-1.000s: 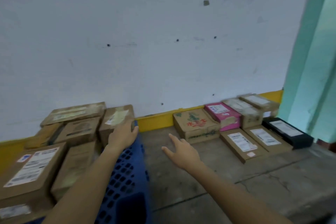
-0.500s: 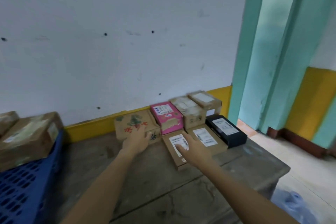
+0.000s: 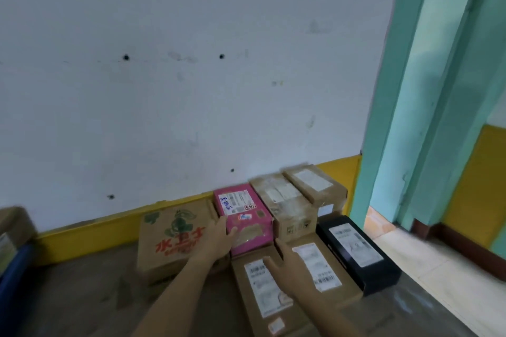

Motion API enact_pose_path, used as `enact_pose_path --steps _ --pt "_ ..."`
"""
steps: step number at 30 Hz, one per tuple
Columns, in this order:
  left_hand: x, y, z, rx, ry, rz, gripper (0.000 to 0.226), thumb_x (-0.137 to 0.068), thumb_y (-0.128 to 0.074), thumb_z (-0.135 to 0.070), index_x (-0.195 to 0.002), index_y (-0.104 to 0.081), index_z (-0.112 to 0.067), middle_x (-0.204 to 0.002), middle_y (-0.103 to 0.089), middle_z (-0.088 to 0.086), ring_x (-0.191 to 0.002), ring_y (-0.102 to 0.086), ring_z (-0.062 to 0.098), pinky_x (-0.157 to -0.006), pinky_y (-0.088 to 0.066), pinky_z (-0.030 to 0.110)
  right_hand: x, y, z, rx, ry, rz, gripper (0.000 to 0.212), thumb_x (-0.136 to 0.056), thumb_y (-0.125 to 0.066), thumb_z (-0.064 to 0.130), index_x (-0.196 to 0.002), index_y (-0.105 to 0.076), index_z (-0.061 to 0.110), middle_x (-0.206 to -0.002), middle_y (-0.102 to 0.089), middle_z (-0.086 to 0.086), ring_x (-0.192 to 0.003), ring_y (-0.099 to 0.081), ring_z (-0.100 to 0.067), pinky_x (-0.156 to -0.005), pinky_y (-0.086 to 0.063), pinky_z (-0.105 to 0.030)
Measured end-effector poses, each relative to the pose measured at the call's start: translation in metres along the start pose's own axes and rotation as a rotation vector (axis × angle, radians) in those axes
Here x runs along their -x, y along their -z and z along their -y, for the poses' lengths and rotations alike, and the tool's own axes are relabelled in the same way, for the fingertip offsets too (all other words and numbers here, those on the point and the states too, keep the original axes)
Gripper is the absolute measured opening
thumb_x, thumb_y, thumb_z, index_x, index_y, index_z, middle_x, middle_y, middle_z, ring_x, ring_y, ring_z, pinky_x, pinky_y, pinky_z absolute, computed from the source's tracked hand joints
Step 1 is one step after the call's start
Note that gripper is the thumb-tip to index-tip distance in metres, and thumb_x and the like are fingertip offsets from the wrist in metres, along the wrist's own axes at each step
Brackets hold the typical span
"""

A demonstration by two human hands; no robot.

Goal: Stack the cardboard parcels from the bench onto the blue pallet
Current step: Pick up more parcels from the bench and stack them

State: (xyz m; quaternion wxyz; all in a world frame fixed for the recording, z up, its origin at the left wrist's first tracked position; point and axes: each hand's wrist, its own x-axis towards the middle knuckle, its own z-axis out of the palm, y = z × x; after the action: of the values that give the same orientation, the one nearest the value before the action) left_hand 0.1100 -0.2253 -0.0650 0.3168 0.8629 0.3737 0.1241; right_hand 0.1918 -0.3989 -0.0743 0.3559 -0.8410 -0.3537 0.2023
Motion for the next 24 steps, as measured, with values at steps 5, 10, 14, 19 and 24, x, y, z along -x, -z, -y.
enact_pose_path --steps 5,10,14,19,24 --pt "-0.065 -0.007 0.02 -0.02 0.045 -0.031 0.045 -0.098 -0.042 -0.035 -0.14 -0.035 -0.02 -0.137 -0.038 0.012 -0.12 -0.049 0.024 -0.093 -0.046 0.032 -0.06 -0.027 0.004 -0.004 -0.076 0.003 0.069 -0.093 -0.047 0.046 -0.149 -0.014 0.025 -0.146 -0.029 -0.008 -0.128 -0.041 -0.02 -0.094 -0.038 -0.022" --pt "-0.126 -0.005 0.034 -0.034 0.079 -0.017 0.057 -0.098 -0.041 -0.035 -0.148 -0.021 -0.017 -0.147 -0.023 0.014 -0.128 -0.041 0.03 -0.101 -0.046 0.04 -0.099 -0.046 0.007 -0.089 -0.113 -0.032 0.073 -0.092 -0.05 0.043 -0.15 -0.006 0.029 -0.154 -0.013 -0.012 -0.133 -0.037 -0.023 -0.098 -0.041 -0.027" --pt "-0.157 -0.006 0.037 -0.012 0.092 0.02 0.063 -0.098 -0.042 -0.034 -0.152 -0.011 -0.019 -0.157 -0.007 0.012 -0.134 -0.038 0.03 -0.102 -0.045 0.039 -0.115 -0.054 0.006 -0.143 -0.155 -0.064 0.077 -0.092 -0.05 0.045 -0.149 -0.001 0.032 -0.155 -0.001 -0.012 -0.137 -0.03 -0.027 -0.1 -0.04 -0.031" --pt "-0.171 -0.011 0.041 -0.024 0.118 0.038 0.065 -0.097 -0.043 -0.034 -0.151 -0.01 -0.019 -0.157 -0.006 0.013 -0.14 -0.028 0.031 -0.11 -0.036 0.039 -0.126 -0.066 0.005 -0.21 -0.218 -0.125 0.085 -0.09 -0.054 0.041 -0.15 0.005 0.028 -0.151 -0.002 -0.015 -0.127 -0.039 -0.031 -0.092 -0.043 -0.031" --pt "-0.181 -0.01 0.043 -0.002 0.157 -0.012 0.069 -0.092 -0.052 -0.04 -0.15 -0.019 -0.021 -0.153 -0.02 0.015 -0.137 -0.031 0.034 -0.111 -0.034 0.043 -0.131 -0.072 0.011 -0.251 -0.263 -0.193 0.085 -0.088 -0.06 0.034 -0.15 -0.002 0.024 -0.147 -0.002 -0.019 -0.094 -0.045 -0.023 -0.084 -0.044 -0.029"
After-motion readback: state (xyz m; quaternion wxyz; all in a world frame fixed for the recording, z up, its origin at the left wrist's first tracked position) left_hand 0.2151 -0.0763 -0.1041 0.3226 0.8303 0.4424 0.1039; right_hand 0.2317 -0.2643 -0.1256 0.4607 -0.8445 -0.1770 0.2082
